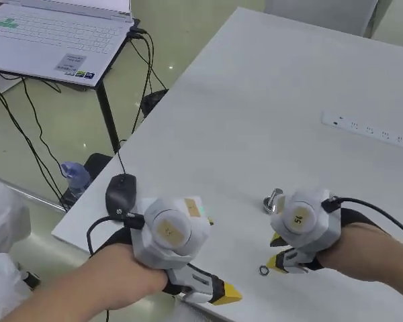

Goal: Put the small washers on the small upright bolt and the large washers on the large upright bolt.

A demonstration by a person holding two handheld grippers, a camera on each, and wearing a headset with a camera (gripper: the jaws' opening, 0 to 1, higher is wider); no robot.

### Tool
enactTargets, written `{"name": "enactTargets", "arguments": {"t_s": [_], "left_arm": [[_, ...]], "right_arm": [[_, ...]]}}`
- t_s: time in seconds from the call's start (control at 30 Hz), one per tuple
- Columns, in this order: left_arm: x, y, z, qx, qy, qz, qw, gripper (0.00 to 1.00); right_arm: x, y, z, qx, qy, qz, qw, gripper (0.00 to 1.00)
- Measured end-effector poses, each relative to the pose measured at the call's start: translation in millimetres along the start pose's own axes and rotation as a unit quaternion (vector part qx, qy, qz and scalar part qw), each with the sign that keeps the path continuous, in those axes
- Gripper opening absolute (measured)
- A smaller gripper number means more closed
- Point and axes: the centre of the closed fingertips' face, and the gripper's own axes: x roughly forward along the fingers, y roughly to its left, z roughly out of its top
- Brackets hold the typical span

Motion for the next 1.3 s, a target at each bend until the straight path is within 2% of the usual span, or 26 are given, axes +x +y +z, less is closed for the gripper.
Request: {"name": "enactTargets", "arguments": {"t_s": [0.13,0.37,0.77,0.87,1.03,1.2,1.3], "left_arm": [[-2.0,-0.3,-2.6,-0.002,0.001,0.002,1.0,0.75],[-4.0,-3.0,-6.4,-0.005,0.001,0.001,1.0,0.74],[-5.3,-4.1,-14.3,-0.01,0.005,0.001,0.9999,0.73],[-6.5,-2.8,-12.2,-0.013,-0.002,0.003,0.9999,0.72],[-6.0,-2.2,-12.5,-0.014,-0.003,0.005,0.9999,0.72],[-4.9,-3.0,-10.9,-0.02,-0.012,0.002,0.9997,0.72],[-4.3,-3.0,-13.0,-0.019,-0.009,0.003,0.9998,0.72]], "right_arm": [[7.6,7.2,-1.0,-0.004,0.0,0.004,1.0,0.25],[17.7,8.8,-8.0,-0.01,0.01,0.003,0.9999,0.24],[24.6,10.3,-10.7,-0.016,0.026,-0.001,0.9995,0.23],[25.0,10.4,-11.1,-0.016,0.03,-0.002,0.9994,0.23],[25.3,13.7,-11.4,-0.028,0.037,-0.004,0.9989,0.21],[25.4,13.5,-11.5,-0.024,0.047,-0.003,0.9986,0.19],[26.4,12.8,-11.3,-0.017,0.055,-0.004,0.9983,0.18]]}}
